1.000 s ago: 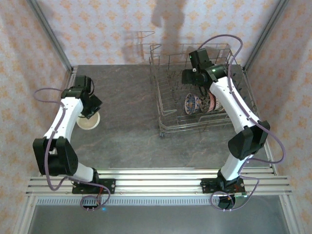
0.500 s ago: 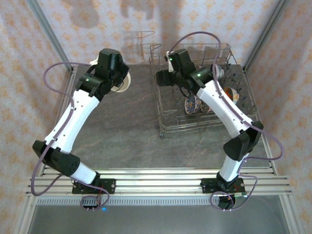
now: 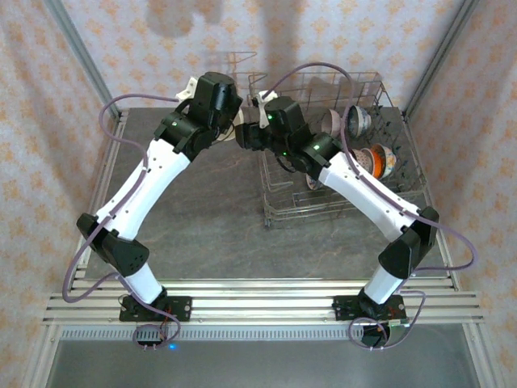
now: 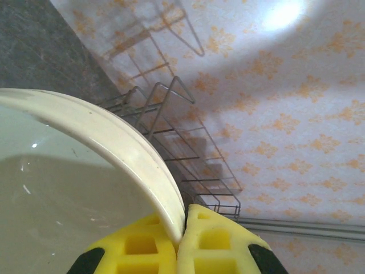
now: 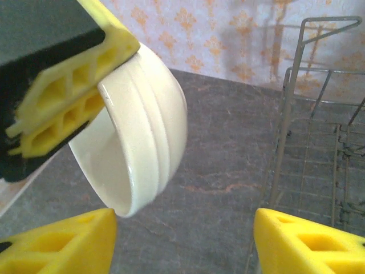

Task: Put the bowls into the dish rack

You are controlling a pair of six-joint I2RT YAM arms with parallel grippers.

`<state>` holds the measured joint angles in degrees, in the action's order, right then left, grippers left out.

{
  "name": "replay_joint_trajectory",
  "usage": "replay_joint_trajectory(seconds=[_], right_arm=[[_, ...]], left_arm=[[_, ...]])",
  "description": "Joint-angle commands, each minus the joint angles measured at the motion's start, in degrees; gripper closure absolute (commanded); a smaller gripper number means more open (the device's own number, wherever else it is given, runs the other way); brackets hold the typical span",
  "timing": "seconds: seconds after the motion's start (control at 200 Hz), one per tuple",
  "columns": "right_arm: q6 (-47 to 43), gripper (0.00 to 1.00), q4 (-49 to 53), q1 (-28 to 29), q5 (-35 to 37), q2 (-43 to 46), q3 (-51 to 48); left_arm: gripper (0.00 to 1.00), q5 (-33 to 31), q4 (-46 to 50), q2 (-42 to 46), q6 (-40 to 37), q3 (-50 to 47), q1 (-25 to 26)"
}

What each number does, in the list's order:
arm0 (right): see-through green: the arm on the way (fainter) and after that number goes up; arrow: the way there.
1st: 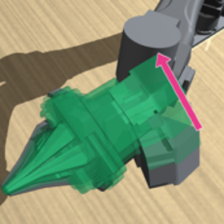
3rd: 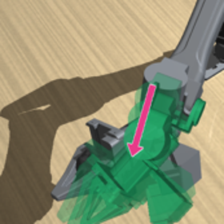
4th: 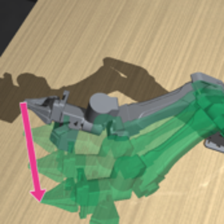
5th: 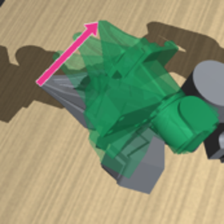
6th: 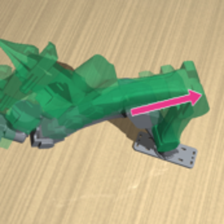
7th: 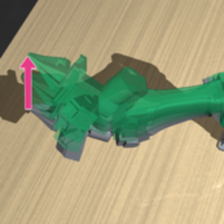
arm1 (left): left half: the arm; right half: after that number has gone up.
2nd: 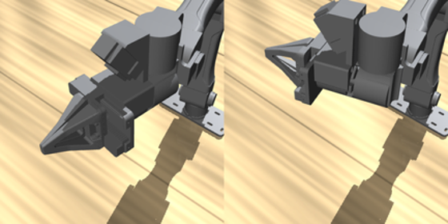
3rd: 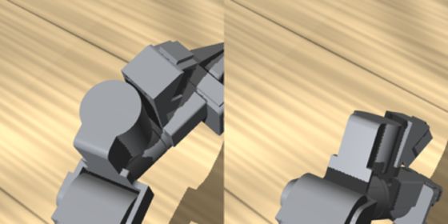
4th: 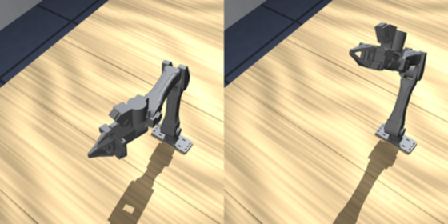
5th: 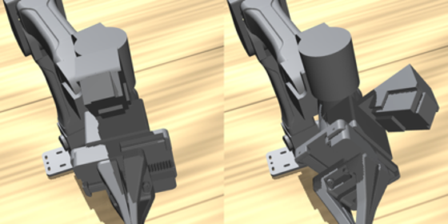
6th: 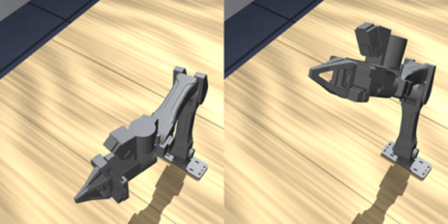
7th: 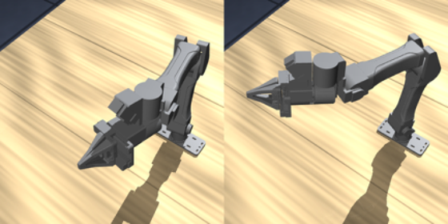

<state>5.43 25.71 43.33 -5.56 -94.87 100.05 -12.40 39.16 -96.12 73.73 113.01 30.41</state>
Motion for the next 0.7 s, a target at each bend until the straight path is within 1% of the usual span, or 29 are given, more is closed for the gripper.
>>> replay_joint_trajectory(seconds=[0.0,0.205,0.29,0.581,0.696], right_arm=[[2.9,0.42,-5.1,0.5,3.4,1.0,-1.1],[6.5,0.51,-11.7,0.8,8.1,1.6,-4.9],[8.1,0.56,-15.2,1.1,10.4,2.1,-7.0],[8.4,0.72,-22.3,1.8,19.7,2.8,-11.3],[7.9,0.73,-23.4,1.7,20.6,1.9,-11.2]], left_arm=[[1.00,-4.2,-2.4,-0.2,1.2,4.0,0.8],[1.00,-3.9,-2.6,-1.7,2.7,5.7,2.0],[1.00,-3.9,-3.0,-2.1,3.6,5.5,2.3],[1.00,-4.6,-3.3,-3.0,4.5,6.2,3.2],[1.00,-3.9,-3.3,-4.2,5.0,7.4,3.6]])
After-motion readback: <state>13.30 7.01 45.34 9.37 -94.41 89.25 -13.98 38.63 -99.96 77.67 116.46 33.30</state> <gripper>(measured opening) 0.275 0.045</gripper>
